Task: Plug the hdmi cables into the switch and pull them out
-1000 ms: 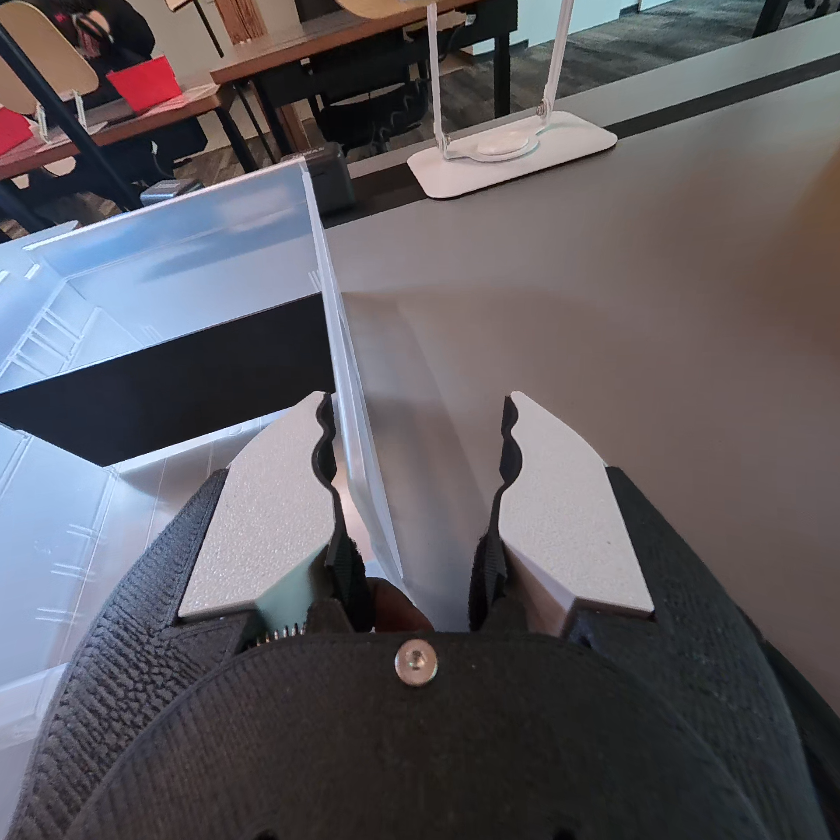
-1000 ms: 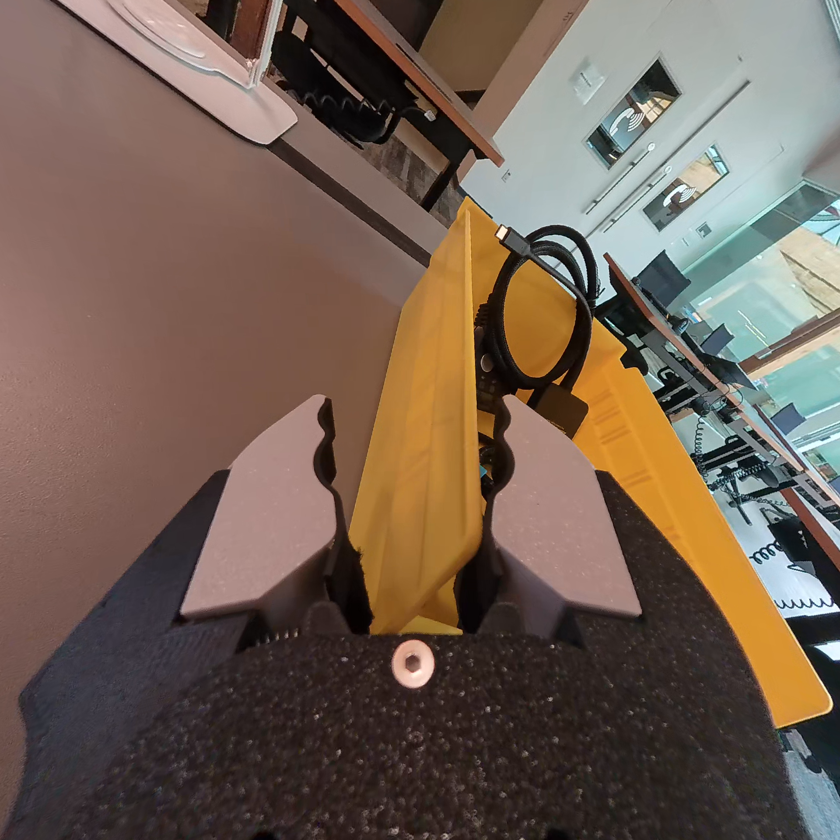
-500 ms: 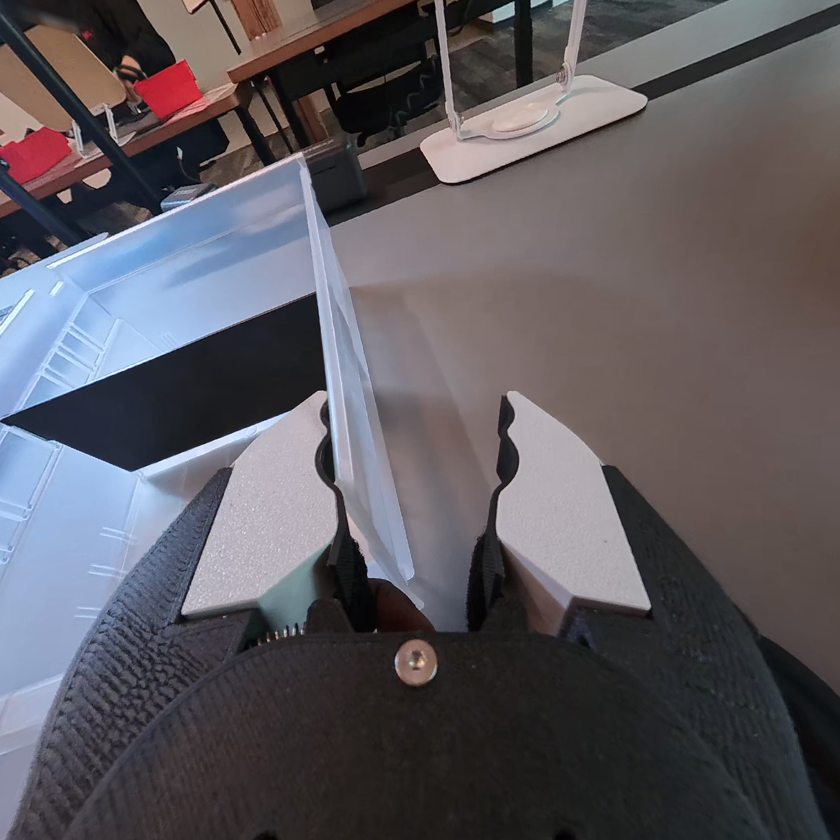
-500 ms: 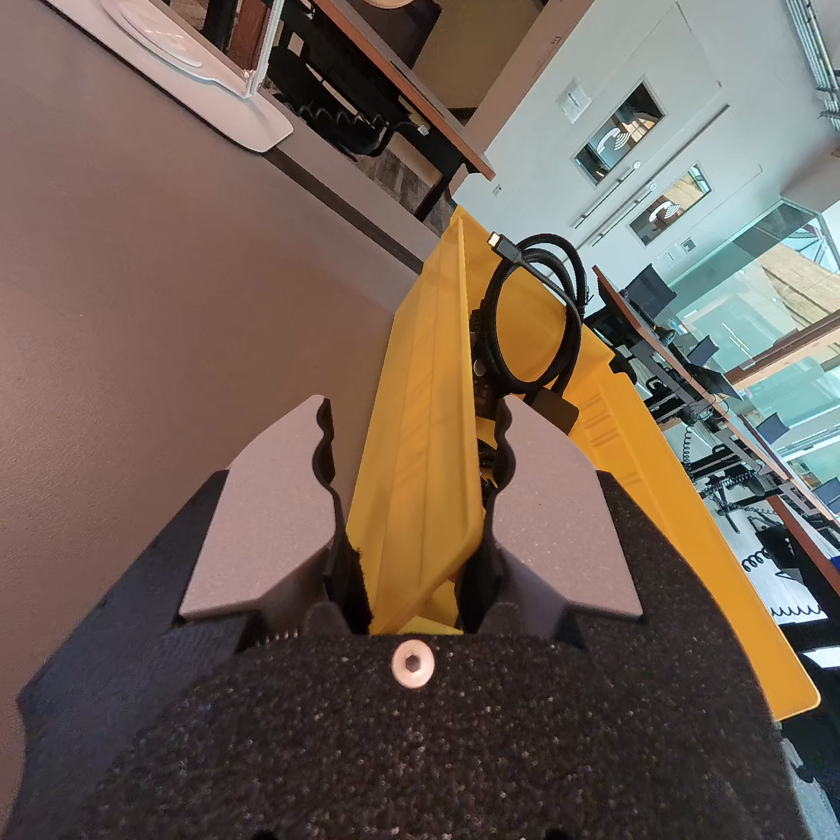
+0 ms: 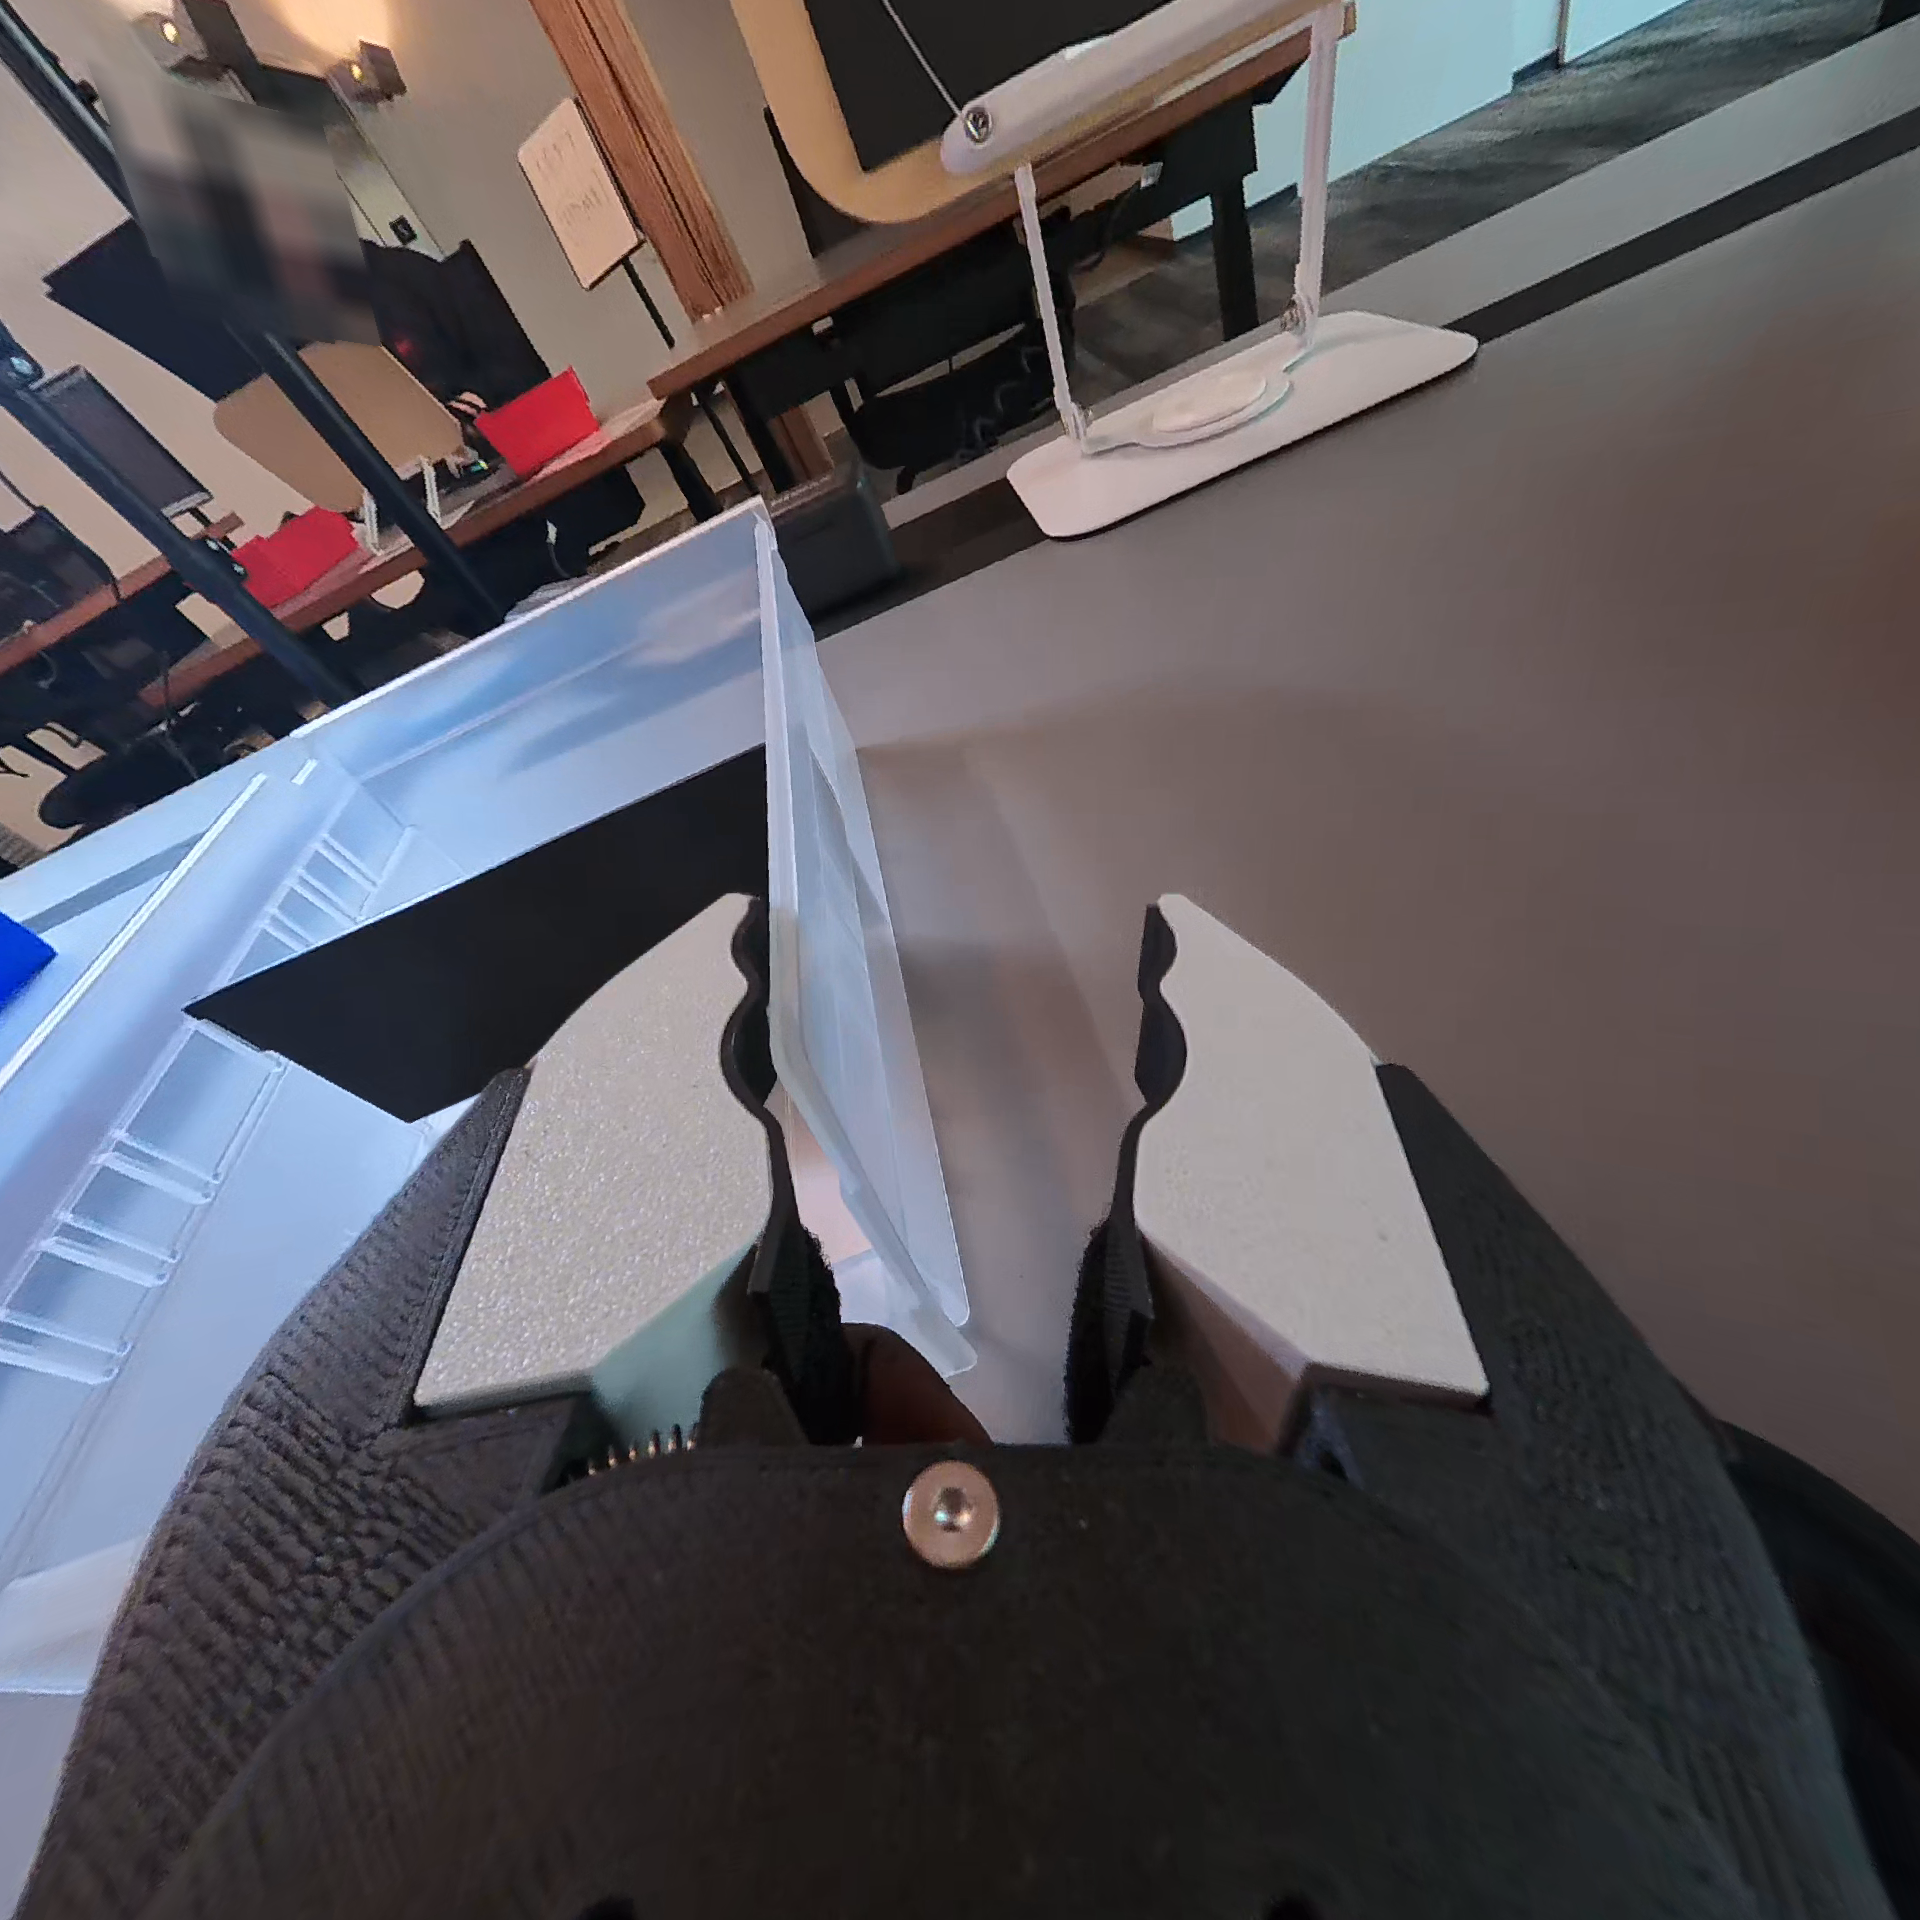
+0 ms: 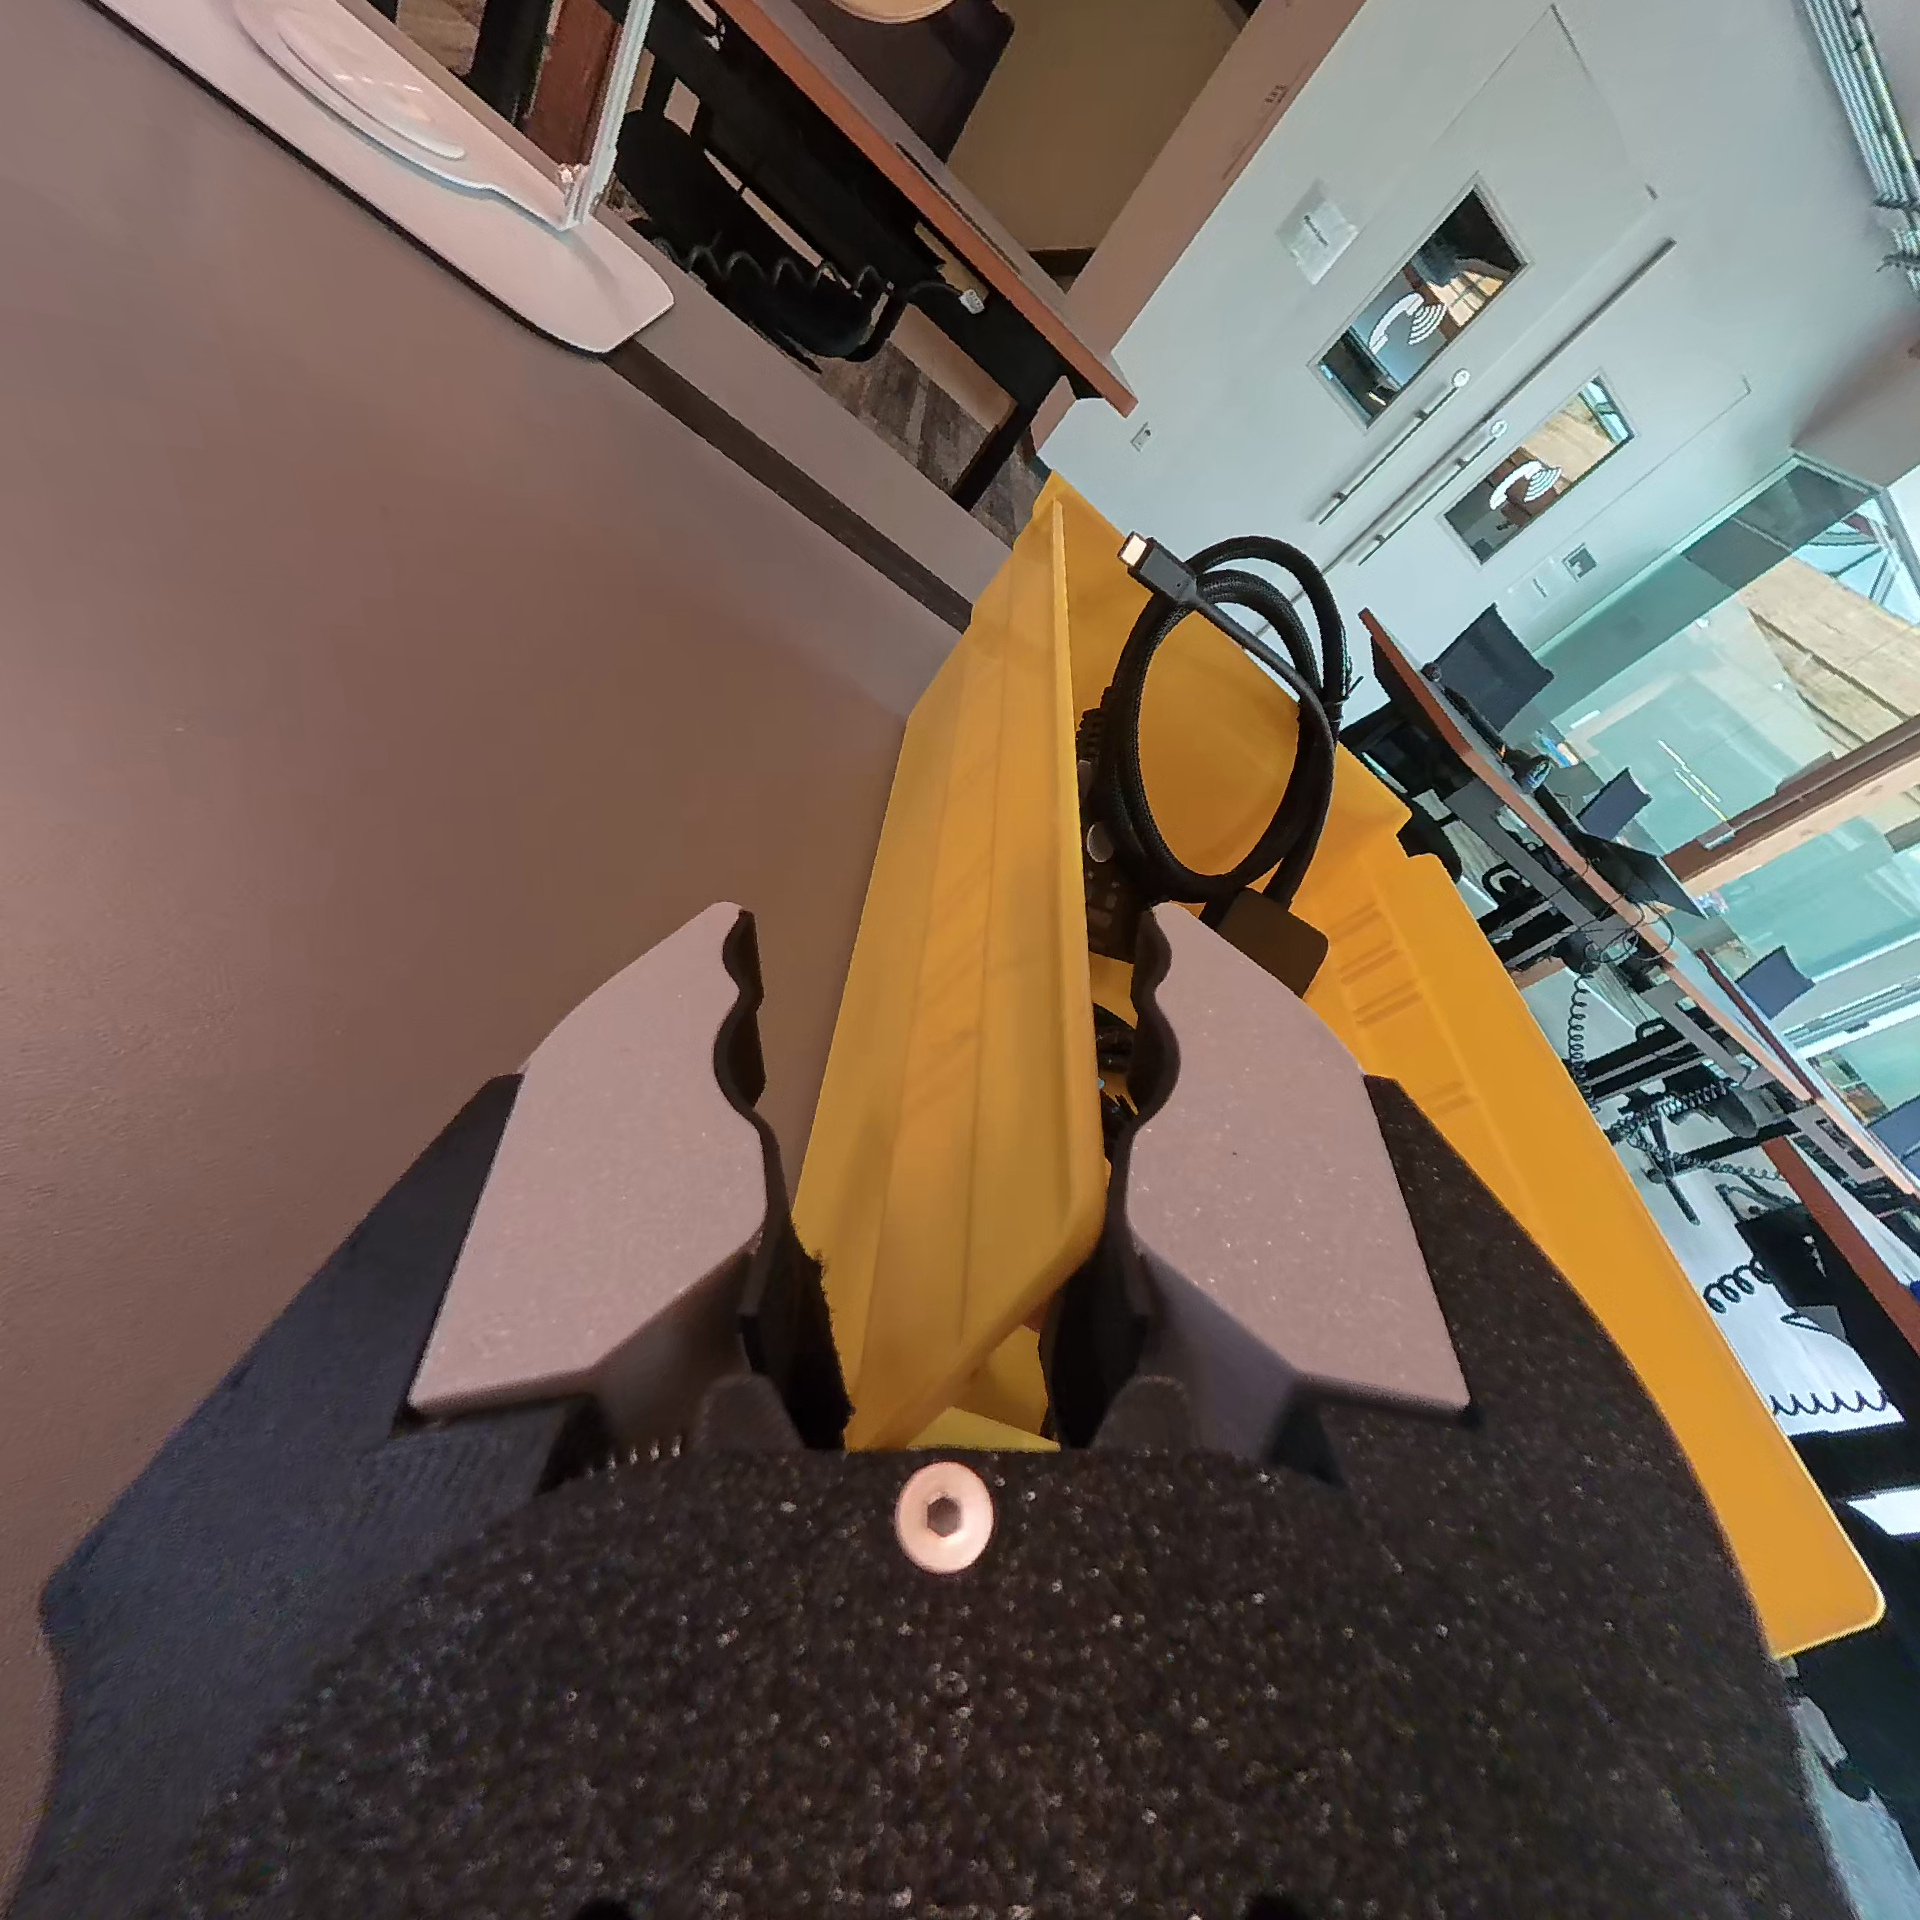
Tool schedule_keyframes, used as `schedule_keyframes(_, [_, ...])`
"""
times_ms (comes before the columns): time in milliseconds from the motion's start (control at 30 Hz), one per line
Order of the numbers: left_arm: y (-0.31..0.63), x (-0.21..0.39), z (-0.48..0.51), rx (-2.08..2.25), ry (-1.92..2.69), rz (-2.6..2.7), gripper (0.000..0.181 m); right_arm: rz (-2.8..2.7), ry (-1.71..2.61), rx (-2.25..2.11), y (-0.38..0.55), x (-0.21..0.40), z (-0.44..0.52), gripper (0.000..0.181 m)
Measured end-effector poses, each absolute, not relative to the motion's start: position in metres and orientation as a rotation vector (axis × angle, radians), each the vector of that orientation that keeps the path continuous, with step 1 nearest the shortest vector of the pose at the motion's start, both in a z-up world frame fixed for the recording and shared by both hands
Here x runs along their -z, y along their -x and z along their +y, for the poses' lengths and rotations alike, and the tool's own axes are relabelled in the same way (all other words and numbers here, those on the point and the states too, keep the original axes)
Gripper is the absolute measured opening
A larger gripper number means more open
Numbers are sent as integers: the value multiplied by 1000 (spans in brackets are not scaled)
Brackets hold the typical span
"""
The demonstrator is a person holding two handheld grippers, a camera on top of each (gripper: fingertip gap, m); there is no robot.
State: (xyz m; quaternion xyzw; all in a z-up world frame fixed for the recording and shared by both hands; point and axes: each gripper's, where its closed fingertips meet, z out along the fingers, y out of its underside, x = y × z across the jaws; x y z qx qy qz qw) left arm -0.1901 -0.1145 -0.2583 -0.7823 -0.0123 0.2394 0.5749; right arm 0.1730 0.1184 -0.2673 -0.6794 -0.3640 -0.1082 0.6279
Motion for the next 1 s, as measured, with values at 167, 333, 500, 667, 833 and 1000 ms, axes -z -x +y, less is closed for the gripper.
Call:
schedule_keyframes(167, [193, 264, -112, -528, 1875, -47, 68, -838, 1561, 241, -173, 268, 118, 69])
schedule_keyframes(333, [192, 265, -112, -508, 1875, -49, 68, -845, 1568, 217, -172, 268, 118, 68])
schedule_keyframes(500, [192, 262, -113, -496, 1856, -53, 64, -848, 1588, 156, -169, 269, 117, 59])
schedule_keyframes(667, [197, 265, -111, -464, 1884, -90, 63, -817, 1635, -1, -168, 268, 114, 42])
schedule_keyframes(833, [205, 265, -111, -439, 1893, -147, 40, -769, 1656, -69, -174, 266, 112, 31])
schedule_keyframes(1000, [208, 260, -115, -466, 1857, -157, 8, -692, 1698, -157, -182, 264, 114, 18])
